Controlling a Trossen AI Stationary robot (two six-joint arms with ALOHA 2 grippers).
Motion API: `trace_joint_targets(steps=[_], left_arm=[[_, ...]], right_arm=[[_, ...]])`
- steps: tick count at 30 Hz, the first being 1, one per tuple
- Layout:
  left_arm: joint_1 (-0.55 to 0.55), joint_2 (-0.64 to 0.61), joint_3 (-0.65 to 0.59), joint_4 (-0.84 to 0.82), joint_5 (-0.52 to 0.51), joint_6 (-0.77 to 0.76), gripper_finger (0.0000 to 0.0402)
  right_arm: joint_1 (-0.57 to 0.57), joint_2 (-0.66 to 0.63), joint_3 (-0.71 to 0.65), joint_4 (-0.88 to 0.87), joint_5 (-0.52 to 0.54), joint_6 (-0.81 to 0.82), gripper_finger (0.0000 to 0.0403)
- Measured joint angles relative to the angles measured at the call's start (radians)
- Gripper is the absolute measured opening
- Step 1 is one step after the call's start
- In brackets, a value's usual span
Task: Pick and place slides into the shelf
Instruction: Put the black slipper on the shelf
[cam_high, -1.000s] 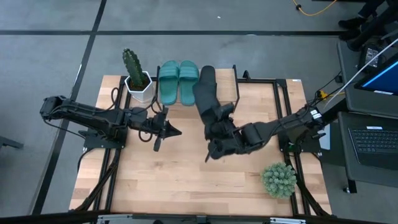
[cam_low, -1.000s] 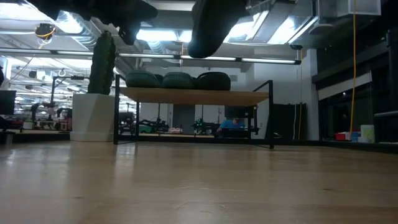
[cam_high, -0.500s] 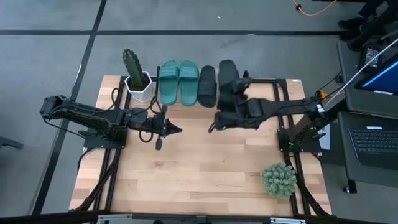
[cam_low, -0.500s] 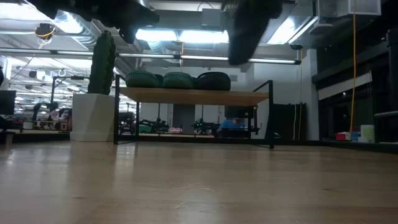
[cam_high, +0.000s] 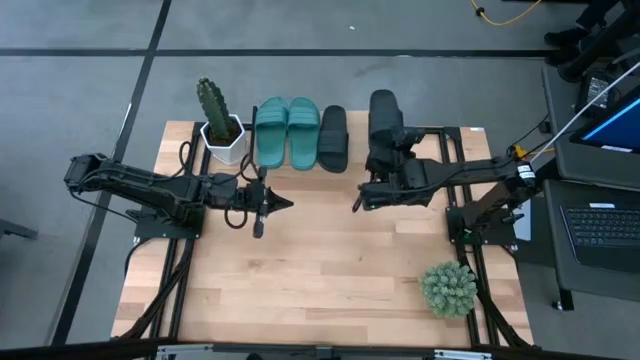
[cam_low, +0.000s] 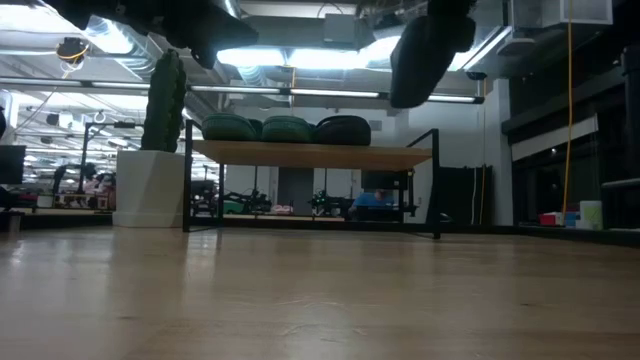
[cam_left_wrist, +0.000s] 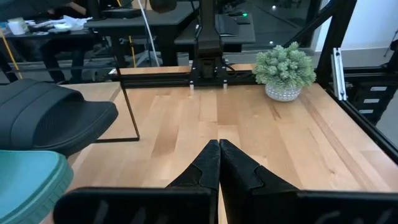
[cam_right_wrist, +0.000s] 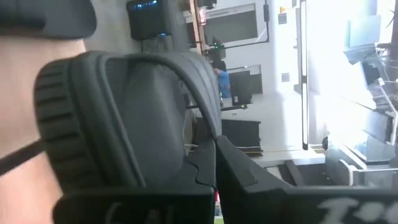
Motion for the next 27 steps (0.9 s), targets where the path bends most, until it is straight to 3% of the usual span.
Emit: trace_joint_targets(steps=[10, 21, 27], left_arm=[[0.0, 0.0, 0.0, 0.014, -0.007, 0.0, 0.0], [0.002, 0.0, 0.0, 0.026, -0.035, 0.0, 0.0], [0.004, 0.0, 0.0, 0.028, -0.035, -0.001, 0.0]], right_arm=[[-0.041, -0.106, -0.161, 0.01, 0.041, 0.121, 0.0], [-0.037, -0.173, -0.174, 0.084, 0.052, 0.112, 0.0], [-0.023, -0.165, -0.175, 0.265, 0.045, -0.134, 0.0]])
